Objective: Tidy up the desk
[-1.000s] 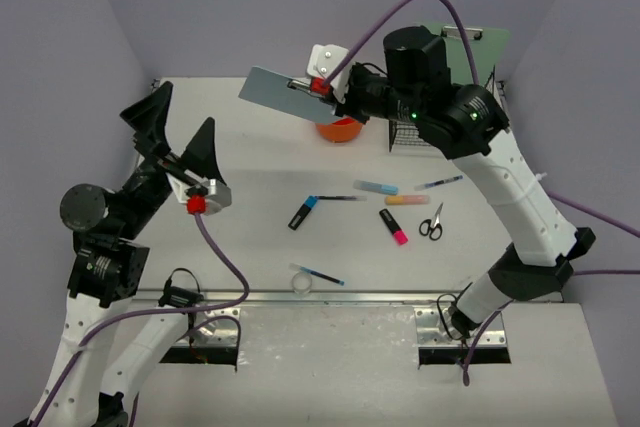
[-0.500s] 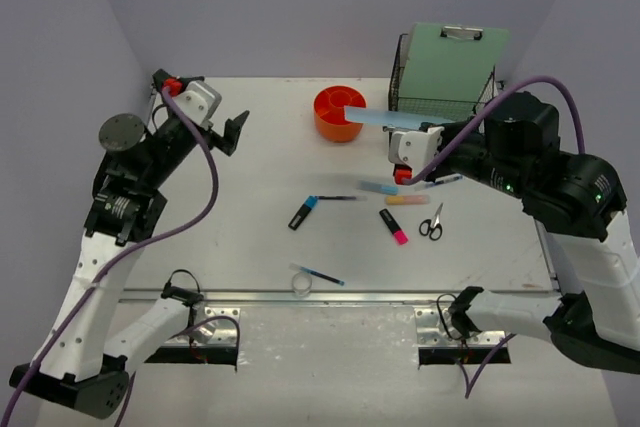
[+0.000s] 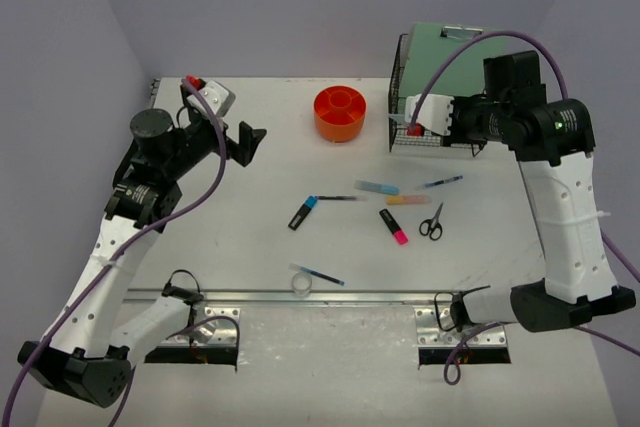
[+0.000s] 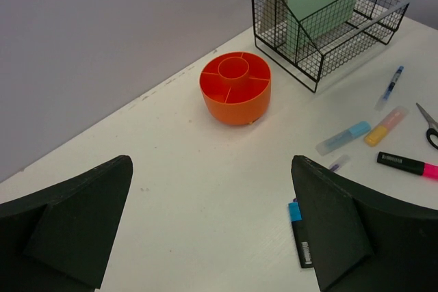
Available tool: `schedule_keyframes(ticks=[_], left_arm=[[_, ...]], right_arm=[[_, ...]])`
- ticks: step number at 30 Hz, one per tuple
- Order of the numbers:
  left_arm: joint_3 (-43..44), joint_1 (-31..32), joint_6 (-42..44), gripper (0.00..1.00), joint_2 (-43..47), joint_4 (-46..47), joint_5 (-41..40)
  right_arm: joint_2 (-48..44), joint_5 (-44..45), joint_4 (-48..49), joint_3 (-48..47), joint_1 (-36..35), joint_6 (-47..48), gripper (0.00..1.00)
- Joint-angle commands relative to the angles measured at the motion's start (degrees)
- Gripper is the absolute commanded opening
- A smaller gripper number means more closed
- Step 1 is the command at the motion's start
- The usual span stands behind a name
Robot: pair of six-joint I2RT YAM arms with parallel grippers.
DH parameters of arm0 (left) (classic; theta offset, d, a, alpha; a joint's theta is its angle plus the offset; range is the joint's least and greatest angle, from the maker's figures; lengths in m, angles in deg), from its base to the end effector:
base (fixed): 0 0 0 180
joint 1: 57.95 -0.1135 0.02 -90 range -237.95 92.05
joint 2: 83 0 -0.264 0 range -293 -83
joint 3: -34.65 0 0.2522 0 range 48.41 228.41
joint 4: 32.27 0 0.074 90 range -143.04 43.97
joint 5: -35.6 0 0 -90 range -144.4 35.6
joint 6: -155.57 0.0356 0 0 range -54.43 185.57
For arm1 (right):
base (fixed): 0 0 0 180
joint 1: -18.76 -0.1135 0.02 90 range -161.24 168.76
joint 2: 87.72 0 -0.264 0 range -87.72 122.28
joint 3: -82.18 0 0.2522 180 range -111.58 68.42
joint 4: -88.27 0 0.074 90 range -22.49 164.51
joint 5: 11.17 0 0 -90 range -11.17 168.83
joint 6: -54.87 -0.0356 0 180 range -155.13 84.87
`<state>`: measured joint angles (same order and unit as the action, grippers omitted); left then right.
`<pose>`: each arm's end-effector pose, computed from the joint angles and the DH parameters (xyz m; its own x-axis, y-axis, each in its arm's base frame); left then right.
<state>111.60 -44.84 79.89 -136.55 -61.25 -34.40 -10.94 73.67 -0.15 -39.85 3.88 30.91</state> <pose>0.1935 -0.0576 0.4156 0.0430 0.2286 -0.9726 0.5512 0.8065 0.2139 0.2089 0.0588 0.4747 0.0231 -0.9356 -0.3524 -0.7339 0.2235 -0.6415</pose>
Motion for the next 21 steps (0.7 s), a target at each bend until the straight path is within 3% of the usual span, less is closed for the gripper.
schedule_keyframes(ticks=[1, 17, 21], left_arm=[[-1.4, 0.4, -1.1, 1.0, 1.6, 3.0, 1.0], [-1.4, 0.4, -1.7, 1.0, -1.1, 2.9, 1.4], [-0.5, 0.4, -1.4, 1.0, -2.0, 2.1, 1.1]], right_arm=[[0.8, -7.6, 3.9, -1.3, 3.9, 5.5, 0.0], [8.4, -20.4, 7.0, -3.5, 17.3, 9.5, 0.0], [8.8, -22.6, 4.1, -7.0, 17.8, 10.1, 0.0]])
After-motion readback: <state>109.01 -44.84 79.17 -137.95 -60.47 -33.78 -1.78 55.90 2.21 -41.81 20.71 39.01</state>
